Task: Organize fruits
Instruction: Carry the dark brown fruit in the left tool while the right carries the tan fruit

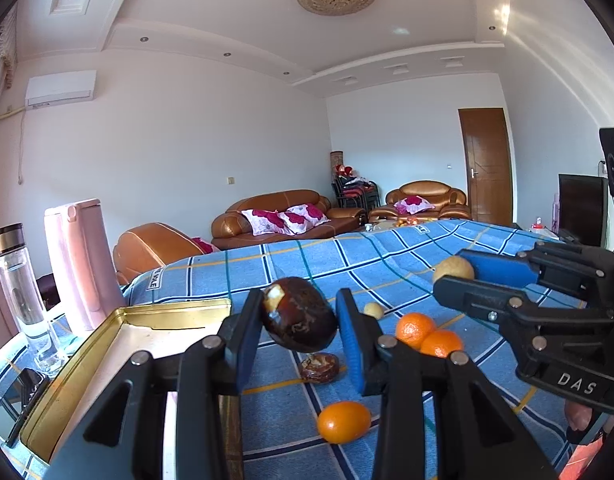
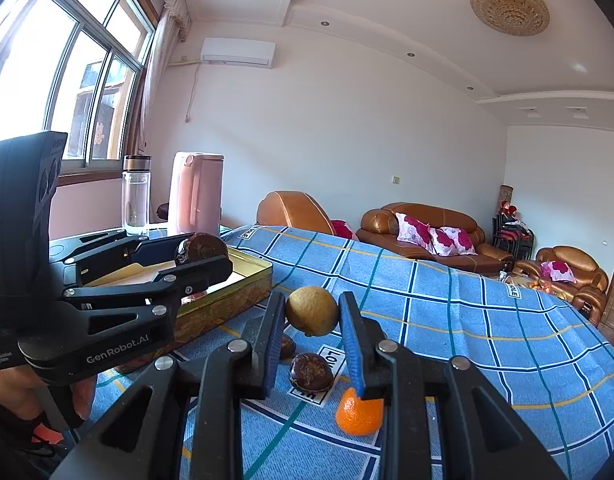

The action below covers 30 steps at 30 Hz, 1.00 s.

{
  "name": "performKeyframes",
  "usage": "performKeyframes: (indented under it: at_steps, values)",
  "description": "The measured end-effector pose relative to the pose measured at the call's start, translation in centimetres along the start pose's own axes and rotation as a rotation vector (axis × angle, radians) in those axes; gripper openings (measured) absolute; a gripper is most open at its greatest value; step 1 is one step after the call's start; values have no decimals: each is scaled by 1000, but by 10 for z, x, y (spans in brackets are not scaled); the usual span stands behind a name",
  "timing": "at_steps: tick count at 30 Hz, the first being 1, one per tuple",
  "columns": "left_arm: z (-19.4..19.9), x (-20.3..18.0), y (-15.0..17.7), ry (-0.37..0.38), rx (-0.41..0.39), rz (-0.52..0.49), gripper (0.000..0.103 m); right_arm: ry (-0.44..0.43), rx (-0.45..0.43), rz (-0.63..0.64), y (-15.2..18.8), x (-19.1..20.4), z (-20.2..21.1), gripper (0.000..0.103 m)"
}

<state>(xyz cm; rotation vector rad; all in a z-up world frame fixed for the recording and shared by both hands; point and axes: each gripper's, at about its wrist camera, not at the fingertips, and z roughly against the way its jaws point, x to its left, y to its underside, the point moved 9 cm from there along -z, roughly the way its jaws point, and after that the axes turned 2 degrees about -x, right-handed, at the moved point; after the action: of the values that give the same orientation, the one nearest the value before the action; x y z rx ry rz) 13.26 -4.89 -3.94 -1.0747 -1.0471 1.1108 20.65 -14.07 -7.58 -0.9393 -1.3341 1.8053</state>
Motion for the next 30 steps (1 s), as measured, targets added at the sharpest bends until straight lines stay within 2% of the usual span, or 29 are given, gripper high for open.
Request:
performKeyframes:
  at_steps: [30]
  values:
    - [9, 79, 18, -150, 69, 99, 38, -143, 17, 99, -35, 68, -45, 29]
